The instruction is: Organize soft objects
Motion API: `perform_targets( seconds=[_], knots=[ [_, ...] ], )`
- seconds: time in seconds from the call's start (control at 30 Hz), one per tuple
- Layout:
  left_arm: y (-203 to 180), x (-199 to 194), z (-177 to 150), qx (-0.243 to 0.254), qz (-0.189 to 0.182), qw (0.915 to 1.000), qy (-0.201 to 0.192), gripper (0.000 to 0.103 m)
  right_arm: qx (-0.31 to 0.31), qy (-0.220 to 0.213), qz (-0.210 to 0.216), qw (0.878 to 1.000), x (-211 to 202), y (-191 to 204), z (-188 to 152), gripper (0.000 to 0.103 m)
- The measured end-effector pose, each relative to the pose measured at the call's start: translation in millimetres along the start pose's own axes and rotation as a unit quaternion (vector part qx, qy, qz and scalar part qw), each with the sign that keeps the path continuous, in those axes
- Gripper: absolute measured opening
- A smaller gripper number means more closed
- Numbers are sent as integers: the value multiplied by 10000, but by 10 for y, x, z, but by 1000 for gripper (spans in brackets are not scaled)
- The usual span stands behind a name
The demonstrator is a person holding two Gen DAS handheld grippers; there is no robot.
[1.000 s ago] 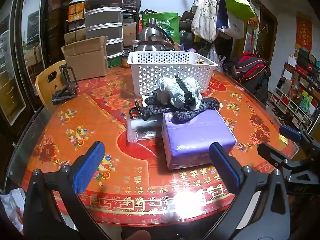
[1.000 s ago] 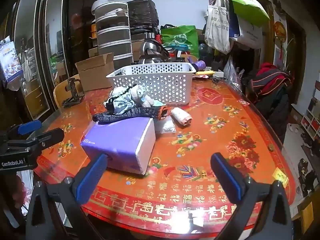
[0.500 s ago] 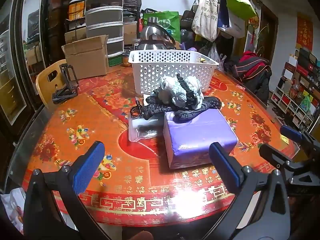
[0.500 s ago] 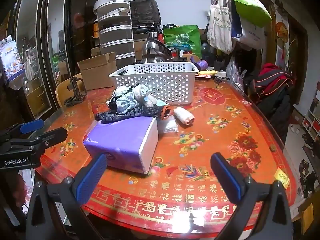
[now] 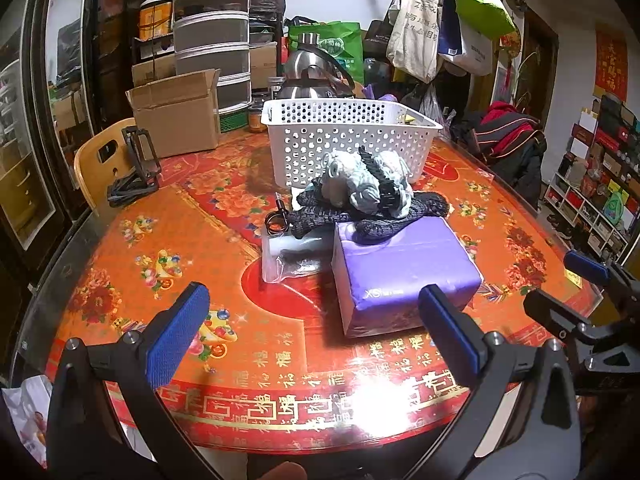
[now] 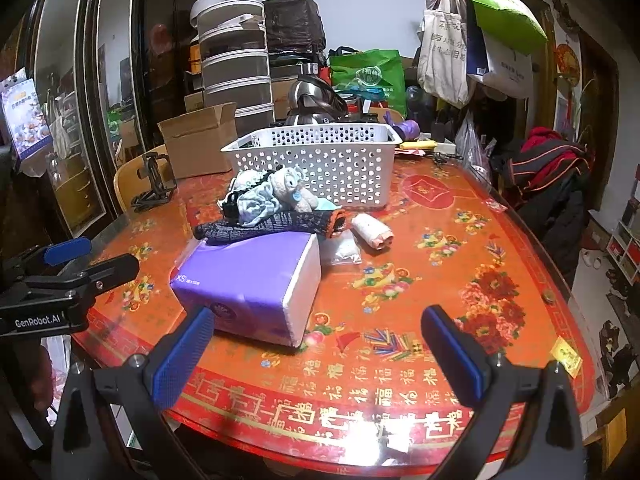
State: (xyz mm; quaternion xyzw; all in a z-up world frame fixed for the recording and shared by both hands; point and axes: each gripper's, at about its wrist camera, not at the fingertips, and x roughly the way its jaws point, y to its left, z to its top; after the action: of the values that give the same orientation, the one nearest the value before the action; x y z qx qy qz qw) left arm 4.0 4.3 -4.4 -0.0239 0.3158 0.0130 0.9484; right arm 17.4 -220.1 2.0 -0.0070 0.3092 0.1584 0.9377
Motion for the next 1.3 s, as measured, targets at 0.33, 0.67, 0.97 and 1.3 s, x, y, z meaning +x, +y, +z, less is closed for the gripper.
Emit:
perform_targets(
  seconds=[0.33,0.67,0.97,1.3],
  knots=[
    [31,14,3,-40,-19,10000,30,103,9,1,9,10000,3,-4,-8,103],
    [26,21,16,-30,-46,10000,44,103,3,20,7,10000,11,3,-10,103],
    [21,28,7,-33,-43,10000,56,103,-10,46,4,10000,22,3,-23,103],
    [18,33,4,-36,-47,10000,58,103,-7,73,6,10000,30,2,-27,103]
  ],
)
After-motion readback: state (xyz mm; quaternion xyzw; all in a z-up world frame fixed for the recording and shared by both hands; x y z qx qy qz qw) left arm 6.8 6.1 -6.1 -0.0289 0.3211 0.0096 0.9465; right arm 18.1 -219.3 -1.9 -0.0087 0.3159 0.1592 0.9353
